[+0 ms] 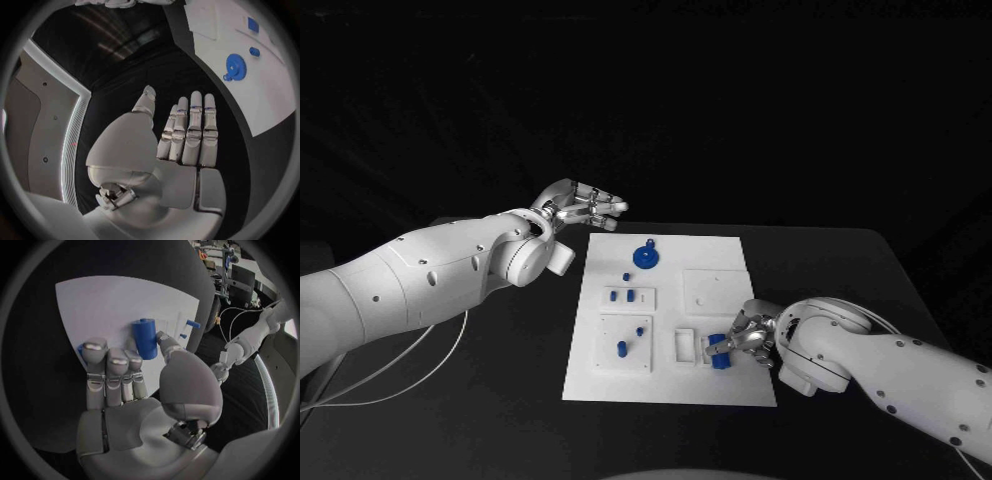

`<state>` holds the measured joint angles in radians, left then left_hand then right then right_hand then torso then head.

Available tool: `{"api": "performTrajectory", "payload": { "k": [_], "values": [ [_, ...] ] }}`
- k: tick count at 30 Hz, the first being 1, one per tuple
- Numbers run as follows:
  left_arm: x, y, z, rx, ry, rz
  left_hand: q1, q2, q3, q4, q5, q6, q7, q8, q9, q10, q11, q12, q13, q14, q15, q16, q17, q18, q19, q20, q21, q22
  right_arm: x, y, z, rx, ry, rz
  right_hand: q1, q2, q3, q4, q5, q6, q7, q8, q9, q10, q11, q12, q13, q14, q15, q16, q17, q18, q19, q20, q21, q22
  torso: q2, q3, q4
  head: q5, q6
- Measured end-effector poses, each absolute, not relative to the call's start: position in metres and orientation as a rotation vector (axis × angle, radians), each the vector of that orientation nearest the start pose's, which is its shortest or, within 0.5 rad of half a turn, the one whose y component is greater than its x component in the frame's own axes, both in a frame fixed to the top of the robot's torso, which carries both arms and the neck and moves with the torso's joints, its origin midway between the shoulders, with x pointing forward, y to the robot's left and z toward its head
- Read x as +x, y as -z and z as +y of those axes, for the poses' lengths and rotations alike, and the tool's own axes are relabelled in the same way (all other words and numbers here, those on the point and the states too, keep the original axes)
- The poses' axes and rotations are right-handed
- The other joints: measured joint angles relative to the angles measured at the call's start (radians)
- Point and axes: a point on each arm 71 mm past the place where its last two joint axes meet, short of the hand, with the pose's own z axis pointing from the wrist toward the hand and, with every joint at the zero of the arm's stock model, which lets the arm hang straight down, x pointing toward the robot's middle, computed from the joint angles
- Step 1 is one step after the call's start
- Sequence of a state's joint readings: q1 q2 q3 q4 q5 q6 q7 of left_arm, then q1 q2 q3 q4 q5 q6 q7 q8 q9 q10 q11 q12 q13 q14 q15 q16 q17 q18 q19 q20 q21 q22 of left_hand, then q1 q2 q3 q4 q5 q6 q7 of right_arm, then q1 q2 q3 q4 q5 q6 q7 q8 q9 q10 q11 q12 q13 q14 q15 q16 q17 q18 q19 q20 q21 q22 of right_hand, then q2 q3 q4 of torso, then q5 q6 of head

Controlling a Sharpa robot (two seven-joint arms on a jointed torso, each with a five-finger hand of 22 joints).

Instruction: Assemble the parts on the task board

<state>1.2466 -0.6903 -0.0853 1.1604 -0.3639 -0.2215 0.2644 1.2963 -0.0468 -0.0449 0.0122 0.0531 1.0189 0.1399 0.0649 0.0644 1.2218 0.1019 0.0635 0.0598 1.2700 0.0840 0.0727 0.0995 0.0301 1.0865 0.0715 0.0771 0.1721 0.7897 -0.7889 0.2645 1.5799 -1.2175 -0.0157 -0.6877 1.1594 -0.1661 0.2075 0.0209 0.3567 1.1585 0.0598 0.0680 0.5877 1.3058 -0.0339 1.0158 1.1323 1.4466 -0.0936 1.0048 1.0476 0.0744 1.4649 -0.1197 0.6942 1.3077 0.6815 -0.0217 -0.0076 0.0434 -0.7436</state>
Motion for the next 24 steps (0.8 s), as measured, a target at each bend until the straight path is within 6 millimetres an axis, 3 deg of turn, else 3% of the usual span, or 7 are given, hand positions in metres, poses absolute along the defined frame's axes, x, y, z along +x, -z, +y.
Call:
{"api": "performTrajectory", "payload": {
  "k": [6, 8, 10, 12, 13, 15, 24],
  "values": [
    [0.551, 0.194, 0.234, -0.777, 1.222, 1.595, -0.001, -0.001, 0.000, 0.000, 0.000, 0.000, 0.000, 0.000, 0.000, 0.000, 0.000, 0.000, 0.000, 0.000, 0.000, 0.000, 0.000, 0.000, 0.000, 0.000, 0.000, 0.000, 0.420, 0.297, -0.194, 0.470, -0.398, 2.316, -0.026, 0.026, -0.012, -0.013, 0.031, 0.017, 0.000, -0.014, -0.023, -0.003, 0.000, -0.006, -0.003, 0.001, -0.001, -0.004, 0.001, 0.000, 0.000, 0.000, 0.000, 0.000, 0.000, 0.0000, -0.0001, 0.002, 0.003],
    [0.552, 0.194, 0.235, -0.778, 1.221, 1.595, -0.001, -0.001, 0.000, 0.000, 0.000, 0.000, 0.000, 0.000, 0.000, 0.000, 0.000, 0.000, 0.000, 0.000, 0.000, 0.000, 0.000, 0.000, 0.000, 0.000, 0.000, 0.000, 0.418, 0.296, -0.195, 0.477, -0.404, 2.311, -0.025, 0.031, -0.013, -0.013, 0.032, 0.026, -0.001, -0.007, -0.127, -0.004, -0.001, -0.006, -0.003, 0.003, -0.003, -0.004, 0.001, 0.000, 0.000, 0.000, 0.000, 0.000, 0.000, 0.0000, -0.0002, 0.003, 0.004],
    [0.552, 0.194, 0.235, -0.779, 1.219, 1.594, -0.001, -0.001, 0.000, 0.000, 0.000, 0.000, 0.000, 0.000, 0.000, 0.000, 0.000, 0.000, 0.000, 0.000, 0.000, 0.000, 0.000, 0.000, 0.000, 0.000, 0.000, 0.000, 0.416, 0.294, -0.195, 0.482, -0.412, 2.307, -0.020, 0.038, -0.003, -0.028, 0.038, 0.028, -0.003, -0.004, -0.315, -0.004, -0.001, -0.006, -0.004, 0.003, -0.003, -0.004, 0.001, 0.001, 0.000, 0.000, 0.000, 0.000, 0.000, 0.0000, -0.0008, 0.003, 0.004],
    [0.552, 0.194, 0.236, -0.780, 1.218, 1.594, -0.001, -0.001, 0.000, 0.000, 0.000, 0.000, 0.000, 0.000, 0.000, 0.000, 0.000, 0.000, 0.000, 0.000, 0.000, 0.000, 0.000, 0.000, 0.000, 0.000, 0.000, 0.000, 0.416, 0.290, -0.194, 0.491, -0.427, 2.298, -0.021, 0.040, 0.127, -0.162, 0.039, 0.034, -0.004, -0.019, -0.433, -0.010, -0.007, -0.006, -0.004, 0.003, -0.003, -0.004, 0.001, 0.001, 0.000, 0.000, 0.004, 0.000, 0.000, 0.0000, -0.0008, 0.003, 0.004],
    [0.552, 0.194, 0.236, -0.781, 1.218, 1.593, -0.001, -0.001, 0.000, 0.000, 0.000, 0.000, 0.000, 0.000, 0.000, 0.000, 0.000, 0.000, 0.000, 0.000, 0.000, 0.000, 0.000, 0.000, 0.000, 0.000, 0.000, 0.000, 0.416, 0.288, -0.195, 0.497, -0.431, 2.292, -0.021, 0.039, 0.160, -0.197, 0.043, 0.034, -0.004, -0.019, -0.438, -0.011, -0.007, -0.006, -0.004, 0.003, -0.003, -0.004, 0.001, 0.001, 0.000, 0.000, 0.005, 0.000, 0.000, 0.0000, -0.0008, 0.002, 0.005],
    [0.552, 0.194, 0.237, -0.784, 1.217, 1.592, -0.001, -0.001, 0.000, 0.000, 0.000, 0.000, 0.000, 0.000, 0.000, 0.000, 0.000, 0.000, 0.001, 0.000, 0.000, 0.000, 0.000, 0.000, 0.000, 0.000, 0.000, -0.004, 0.416, 0.284, -0.196, 0.509, -0.439, 2.281, -0.021, 0.040, 0.178, -0.217, 0.050, 0.037, -0.001, -0.019, -0.438, -0.008, -0.005, -0.006, -0.004, 0.003, -0.003, -0.004, 0.000, 0.001, 0.000, 0.000, 0.006, 0.000, 0.000, 0.0000, -0.0008, 0.001, 0.006],
    [0.553, 0.194, 0.238, -0.788, 1.216, 1.590, -0.001, -0.001, 0.000, 0.000, 0.000, 0.000, 0.000, 0.000, 0.000, 0.000, 0.000, 0.000, 0.001, 0.000, 0.000, 0.000, 0.000, 0.000, 0.000, 0.000, 0.000, -0.005, 0.419, 0.264, -0.193, 0.539, -0.491, 2.237, -0.022, 0.041, 0.174, -0.217, 0.051, 0.039, 0.001, -0.019, -0.438, -0.006, -0.004, -0.006, -0.004, 0.004, -0.004, -0.004, -0.001, 0.001, 0.000, 0.000, 0.006, 0.000, 0.000, 0.0003, 0.0005, -0.003, 0.010]
  ]
}}
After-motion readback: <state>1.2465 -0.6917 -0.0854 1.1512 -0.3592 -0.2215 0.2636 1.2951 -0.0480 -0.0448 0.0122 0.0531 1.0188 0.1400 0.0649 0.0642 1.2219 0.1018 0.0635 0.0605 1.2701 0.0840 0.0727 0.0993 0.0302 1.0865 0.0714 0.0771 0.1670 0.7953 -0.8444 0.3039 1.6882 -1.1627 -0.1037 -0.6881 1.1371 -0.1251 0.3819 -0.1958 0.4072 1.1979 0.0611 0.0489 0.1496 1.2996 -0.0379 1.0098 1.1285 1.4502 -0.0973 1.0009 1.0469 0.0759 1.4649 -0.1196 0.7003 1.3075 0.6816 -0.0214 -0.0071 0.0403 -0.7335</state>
